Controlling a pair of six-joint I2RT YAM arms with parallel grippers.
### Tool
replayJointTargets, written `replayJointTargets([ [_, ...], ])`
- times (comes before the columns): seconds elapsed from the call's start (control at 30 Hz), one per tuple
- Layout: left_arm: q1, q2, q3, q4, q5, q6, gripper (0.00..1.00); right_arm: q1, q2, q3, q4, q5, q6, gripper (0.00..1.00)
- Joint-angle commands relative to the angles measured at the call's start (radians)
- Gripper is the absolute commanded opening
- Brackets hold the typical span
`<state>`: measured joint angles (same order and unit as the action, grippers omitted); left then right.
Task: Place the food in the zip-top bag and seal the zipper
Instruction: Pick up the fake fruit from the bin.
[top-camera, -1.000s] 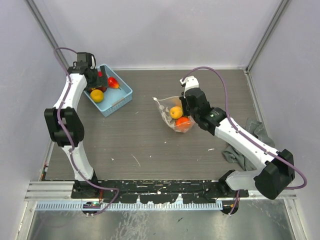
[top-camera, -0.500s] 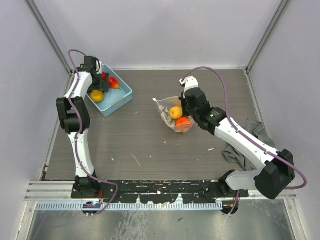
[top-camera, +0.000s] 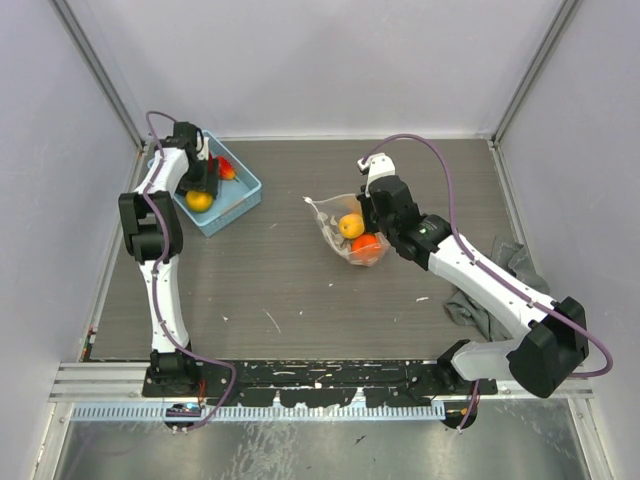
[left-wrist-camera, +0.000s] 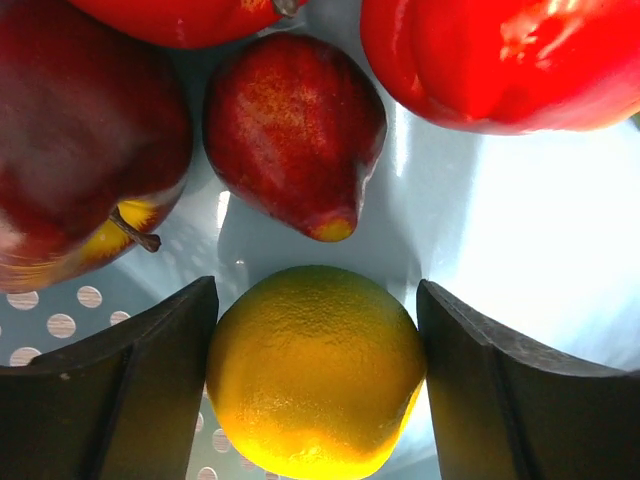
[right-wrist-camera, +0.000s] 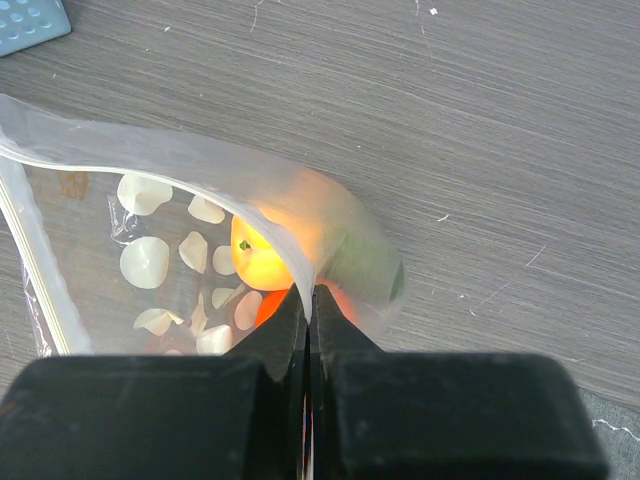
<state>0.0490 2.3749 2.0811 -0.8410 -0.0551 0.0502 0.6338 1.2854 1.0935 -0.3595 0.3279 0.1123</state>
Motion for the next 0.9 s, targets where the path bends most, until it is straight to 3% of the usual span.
replayJointTargets([
  [0.0,0.008,-0.043,0.022,-0.025,0.055,-0.013,0.68,0.001,-0.01,0.013,0.048,-0.004,0.013,0.01],
  [0.2,0.008,-0.128,-0.022,0.003,0.098,-0.067,0.52,0.001,-0.021,0.032,0.027,-0.009,0.016,0.01],
  [0.57,0.006,-0.352,-0.17,0.049,0.202,-0.217,0.48,0.001,-0.033,0.064,-0.001,-0.046,0.033,0.01],
  [0.87,-0.027,-0.65,-0.477,0.216,0.406,-0.444,0.45,0.001,-0.044,0.075,-0.008,-0.077,0.041,0.01],
])
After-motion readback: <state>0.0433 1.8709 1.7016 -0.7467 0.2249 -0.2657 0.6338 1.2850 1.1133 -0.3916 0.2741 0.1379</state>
